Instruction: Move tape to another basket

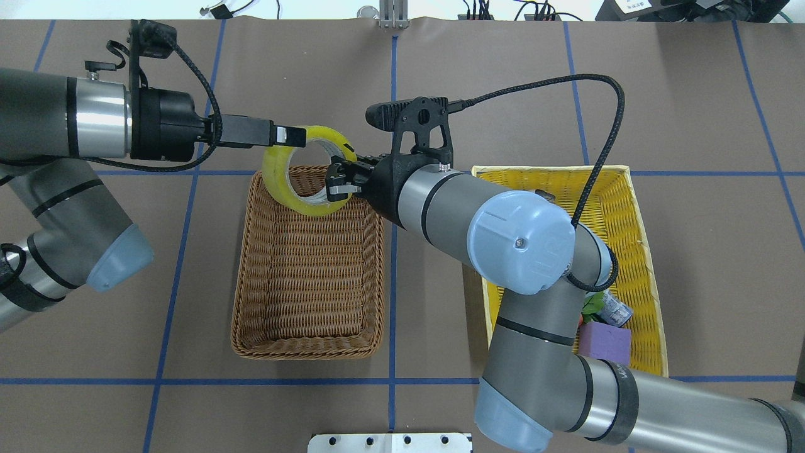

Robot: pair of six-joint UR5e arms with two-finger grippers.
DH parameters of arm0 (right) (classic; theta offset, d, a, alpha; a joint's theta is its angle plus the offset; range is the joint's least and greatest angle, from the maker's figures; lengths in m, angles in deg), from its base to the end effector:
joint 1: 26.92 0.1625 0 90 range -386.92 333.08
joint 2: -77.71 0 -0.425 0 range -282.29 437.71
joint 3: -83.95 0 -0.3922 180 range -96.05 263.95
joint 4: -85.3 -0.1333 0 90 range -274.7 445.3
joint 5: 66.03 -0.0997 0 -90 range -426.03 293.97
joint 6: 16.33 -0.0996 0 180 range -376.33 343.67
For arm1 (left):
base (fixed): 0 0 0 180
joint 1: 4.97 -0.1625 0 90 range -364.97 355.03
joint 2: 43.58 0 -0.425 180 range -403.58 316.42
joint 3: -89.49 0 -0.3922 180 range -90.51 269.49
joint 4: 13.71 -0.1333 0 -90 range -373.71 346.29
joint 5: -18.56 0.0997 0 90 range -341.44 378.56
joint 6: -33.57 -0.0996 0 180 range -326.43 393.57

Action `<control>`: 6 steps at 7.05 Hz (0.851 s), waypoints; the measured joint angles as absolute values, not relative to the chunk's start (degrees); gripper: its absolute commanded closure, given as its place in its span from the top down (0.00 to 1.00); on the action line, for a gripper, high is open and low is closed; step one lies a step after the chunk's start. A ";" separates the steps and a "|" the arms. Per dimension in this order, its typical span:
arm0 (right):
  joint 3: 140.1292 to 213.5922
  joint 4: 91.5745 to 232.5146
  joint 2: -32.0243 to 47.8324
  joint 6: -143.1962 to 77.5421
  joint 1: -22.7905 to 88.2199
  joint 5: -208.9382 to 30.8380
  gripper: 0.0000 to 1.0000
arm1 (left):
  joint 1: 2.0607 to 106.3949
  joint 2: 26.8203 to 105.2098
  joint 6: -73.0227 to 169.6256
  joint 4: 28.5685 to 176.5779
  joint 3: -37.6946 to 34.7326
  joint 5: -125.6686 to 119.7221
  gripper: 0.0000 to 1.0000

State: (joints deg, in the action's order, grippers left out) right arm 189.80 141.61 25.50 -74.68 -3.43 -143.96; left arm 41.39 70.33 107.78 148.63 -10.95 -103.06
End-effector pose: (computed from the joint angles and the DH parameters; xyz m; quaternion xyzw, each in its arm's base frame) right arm -0.4842 -0.3785 0.0875 0.3852 -0.5734 0.0212 0.7227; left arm 0.3200 -0.4530 0.2099 0.2591 0.7451 0.0594 0.6117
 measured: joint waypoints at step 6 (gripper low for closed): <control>193.37 140.91 22.26 -75.15 -2.15 -144.42 0.99 | 39.55 69.40 108.05 148.89 -12.01 -101.98 0.00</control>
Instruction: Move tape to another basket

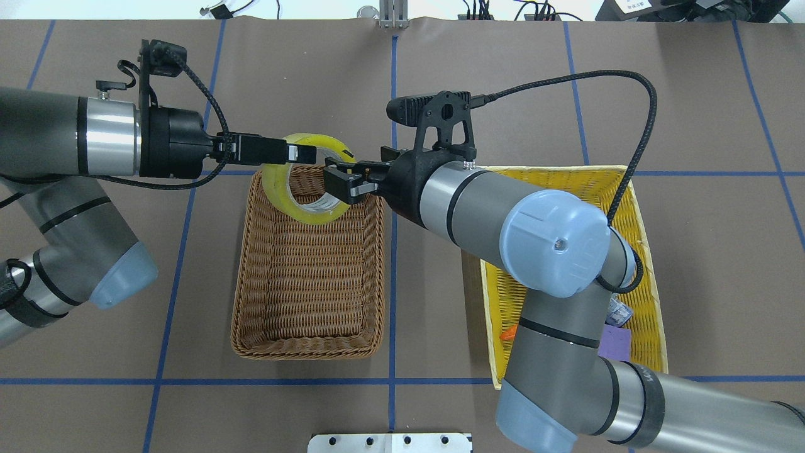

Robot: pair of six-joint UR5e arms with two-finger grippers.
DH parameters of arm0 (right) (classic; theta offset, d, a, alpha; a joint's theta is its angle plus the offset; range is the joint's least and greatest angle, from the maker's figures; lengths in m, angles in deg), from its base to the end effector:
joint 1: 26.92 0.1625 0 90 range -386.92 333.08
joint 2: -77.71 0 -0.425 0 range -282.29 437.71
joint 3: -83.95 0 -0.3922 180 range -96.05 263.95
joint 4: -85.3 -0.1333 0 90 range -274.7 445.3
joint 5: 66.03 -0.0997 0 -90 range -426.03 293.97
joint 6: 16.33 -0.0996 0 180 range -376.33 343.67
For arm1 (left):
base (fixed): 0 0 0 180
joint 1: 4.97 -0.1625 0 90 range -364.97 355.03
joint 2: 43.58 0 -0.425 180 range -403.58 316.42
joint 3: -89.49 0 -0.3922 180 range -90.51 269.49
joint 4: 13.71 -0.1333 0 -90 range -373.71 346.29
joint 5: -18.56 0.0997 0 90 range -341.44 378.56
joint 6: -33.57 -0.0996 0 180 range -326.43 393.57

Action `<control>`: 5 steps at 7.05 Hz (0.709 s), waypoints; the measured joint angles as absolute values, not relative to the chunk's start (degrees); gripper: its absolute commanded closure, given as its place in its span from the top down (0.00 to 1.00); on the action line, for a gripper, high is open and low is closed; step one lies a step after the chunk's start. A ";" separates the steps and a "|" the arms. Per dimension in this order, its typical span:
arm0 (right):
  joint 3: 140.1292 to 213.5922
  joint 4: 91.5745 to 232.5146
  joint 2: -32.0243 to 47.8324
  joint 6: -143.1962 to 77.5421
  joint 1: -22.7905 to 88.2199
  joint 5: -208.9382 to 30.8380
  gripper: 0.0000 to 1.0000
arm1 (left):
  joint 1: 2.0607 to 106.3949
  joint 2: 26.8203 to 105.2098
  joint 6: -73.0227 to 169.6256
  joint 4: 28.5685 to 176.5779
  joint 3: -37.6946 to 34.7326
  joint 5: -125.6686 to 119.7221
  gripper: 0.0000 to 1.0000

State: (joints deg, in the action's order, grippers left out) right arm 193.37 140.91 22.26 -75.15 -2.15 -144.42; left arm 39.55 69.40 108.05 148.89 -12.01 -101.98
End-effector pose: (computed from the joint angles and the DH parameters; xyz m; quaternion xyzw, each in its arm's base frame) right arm -0.4552 -0.3789 0.0985 0.3893 -0.5783 0.0305 0.7163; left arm 0.3284 -0.4389 0.2112 0.2527 0.7501 0.0615 0.6081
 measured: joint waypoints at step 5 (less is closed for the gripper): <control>188.17 161.64 17.17 -67.55 25.66 -180.04 1.00 | 38.01 66.28 127.62 152.73 -11.41 -101.06 0.00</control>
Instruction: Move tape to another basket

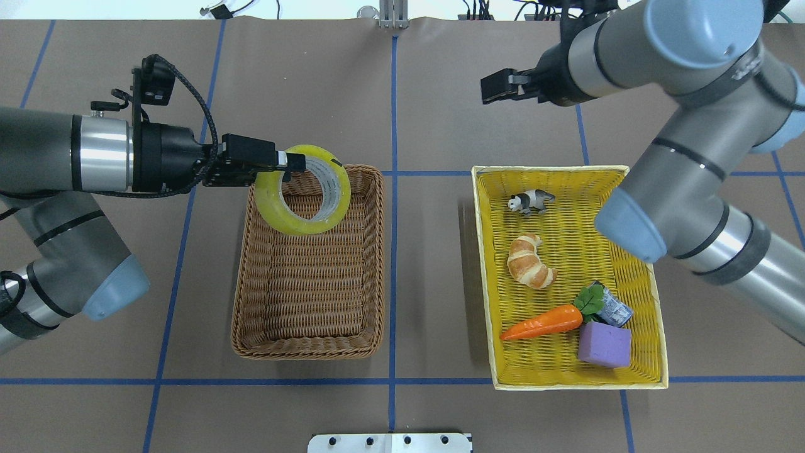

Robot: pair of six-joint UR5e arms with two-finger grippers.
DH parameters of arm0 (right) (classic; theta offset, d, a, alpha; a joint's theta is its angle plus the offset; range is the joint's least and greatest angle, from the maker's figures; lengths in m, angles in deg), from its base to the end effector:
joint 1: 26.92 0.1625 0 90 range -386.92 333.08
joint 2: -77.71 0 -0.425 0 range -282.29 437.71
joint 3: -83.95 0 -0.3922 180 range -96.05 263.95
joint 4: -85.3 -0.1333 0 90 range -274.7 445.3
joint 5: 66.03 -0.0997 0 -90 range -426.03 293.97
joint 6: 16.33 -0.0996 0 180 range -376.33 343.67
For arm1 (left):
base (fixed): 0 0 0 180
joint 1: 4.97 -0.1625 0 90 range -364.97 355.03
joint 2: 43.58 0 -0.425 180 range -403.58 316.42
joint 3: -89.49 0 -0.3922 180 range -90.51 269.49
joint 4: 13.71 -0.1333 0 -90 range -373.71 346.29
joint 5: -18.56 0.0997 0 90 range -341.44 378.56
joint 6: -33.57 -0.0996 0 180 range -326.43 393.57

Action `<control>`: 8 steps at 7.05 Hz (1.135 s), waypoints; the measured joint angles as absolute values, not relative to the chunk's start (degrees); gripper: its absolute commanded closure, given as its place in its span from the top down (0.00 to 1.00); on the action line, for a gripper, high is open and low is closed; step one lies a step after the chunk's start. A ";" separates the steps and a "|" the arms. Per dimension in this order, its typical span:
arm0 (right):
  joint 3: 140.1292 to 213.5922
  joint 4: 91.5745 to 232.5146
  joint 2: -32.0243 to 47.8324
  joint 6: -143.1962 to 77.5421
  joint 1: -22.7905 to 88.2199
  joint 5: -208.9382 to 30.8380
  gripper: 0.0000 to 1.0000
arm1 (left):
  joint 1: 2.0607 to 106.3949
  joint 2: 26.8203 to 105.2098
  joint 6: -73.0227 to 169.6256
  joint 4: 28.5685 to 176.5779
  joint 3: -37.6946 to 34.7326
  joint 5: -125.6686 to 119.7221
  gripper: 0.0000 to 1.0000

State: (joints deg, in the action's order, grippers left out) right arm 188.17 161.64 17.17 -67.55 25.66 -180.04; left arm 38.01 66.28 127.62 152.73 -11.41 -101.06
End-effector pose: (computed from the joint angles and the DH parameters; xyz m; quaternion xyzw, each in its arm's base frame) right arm -0.3049 -0.5512 0.2268 0.2082 -0.4584 0.0040 0.8640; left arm 0.3338 -0.4260 0.2408 0.1163 0.7842 -0.0402 0.6082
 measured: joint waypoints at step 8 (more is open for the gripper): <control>182.03 175.90 -8.57 -11.65 55.54 -194.92 1.00 | 24.72 64.01 130.53 157.50 -3.62 -82.77 0.00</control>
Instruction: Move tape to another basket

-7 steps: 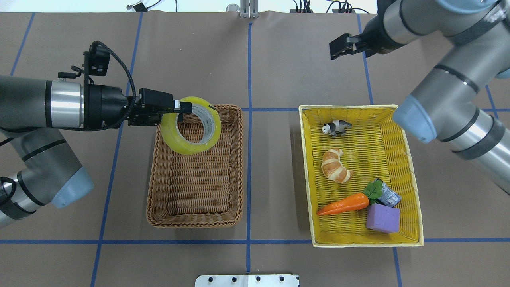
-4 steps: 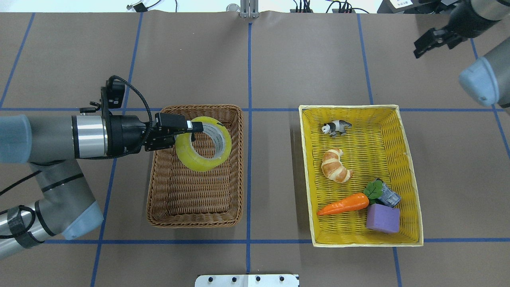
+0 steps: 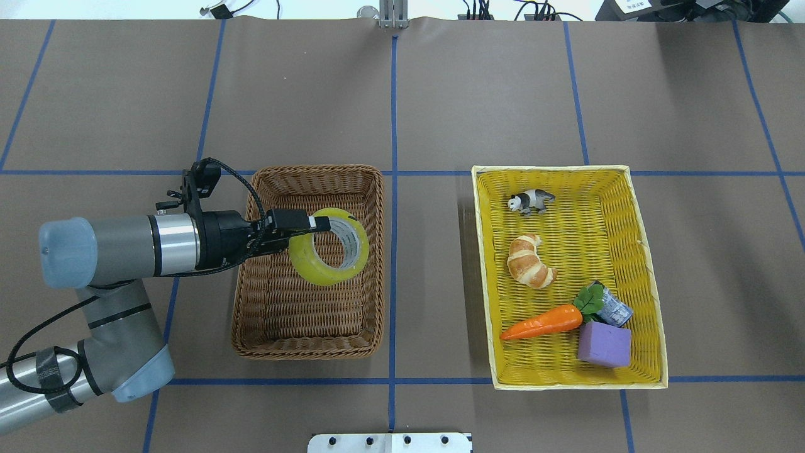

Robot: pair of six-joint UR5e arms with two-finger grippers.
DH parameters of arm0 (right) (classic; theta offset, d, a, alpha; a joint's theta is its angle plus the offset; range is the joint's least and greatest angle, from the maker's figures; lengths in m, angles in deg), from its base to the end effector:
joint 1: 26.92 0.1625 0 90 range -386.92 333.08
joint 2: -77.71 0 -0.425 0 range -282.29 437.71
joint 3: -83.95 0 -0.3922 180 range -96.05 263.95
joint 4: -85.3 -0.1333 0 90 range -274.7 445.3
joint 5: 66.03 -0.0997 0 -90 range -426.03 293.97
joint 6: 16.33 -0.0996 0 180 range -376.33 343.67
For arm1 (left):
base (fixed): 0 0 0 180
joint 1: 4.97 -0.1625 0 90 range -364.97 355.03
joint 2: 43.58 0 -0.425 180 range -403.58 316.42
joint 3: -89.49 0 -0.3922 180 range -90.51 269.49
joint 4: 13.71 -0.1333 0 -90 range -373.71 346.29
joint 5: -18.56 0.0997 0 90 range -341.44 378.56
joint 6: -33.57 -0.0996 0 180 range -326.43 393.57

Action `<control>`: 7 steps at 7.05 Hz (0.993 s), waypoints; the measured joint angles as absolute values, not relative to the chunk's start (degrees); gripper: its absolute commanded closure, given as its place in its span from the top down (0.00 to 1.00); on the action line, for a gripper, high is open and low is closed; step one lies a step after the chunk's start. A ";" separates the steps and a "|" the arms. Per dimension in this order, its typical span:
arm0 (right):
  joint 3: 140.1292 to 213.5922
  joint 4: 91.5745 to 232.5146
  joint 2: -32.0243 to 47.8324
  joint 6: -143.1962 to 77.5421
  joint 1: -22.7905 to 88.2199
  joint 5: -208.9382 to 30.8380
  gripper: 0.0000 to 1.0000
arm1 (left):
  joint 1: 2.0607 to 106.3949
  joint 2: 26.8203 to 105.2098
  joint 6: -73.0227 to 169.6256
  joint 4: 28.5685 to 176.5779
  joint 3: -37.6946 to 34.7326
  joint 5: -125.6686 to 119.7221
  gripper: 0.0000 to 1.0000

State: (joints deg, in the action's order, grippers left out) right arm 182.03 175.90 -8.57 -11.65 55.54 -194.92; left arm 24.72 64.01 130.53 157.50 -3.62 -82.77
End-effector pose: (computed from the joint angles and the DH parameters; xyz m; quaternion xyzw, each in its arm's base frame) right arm 0.0014 -0.5291 0.5631 0.0837 -0.3335 -0.1322 0.9297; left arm 0.4391 -0.3813 0.3113 0.0913 0.7700 -0.1243 0.6192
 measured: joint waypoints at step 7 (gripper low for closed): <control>181.93 175.65 -15.28 -8.16 60.88 -195.37 1.00 | 24.25 66.00 123.95 157.33 2.23 -79.51 0.44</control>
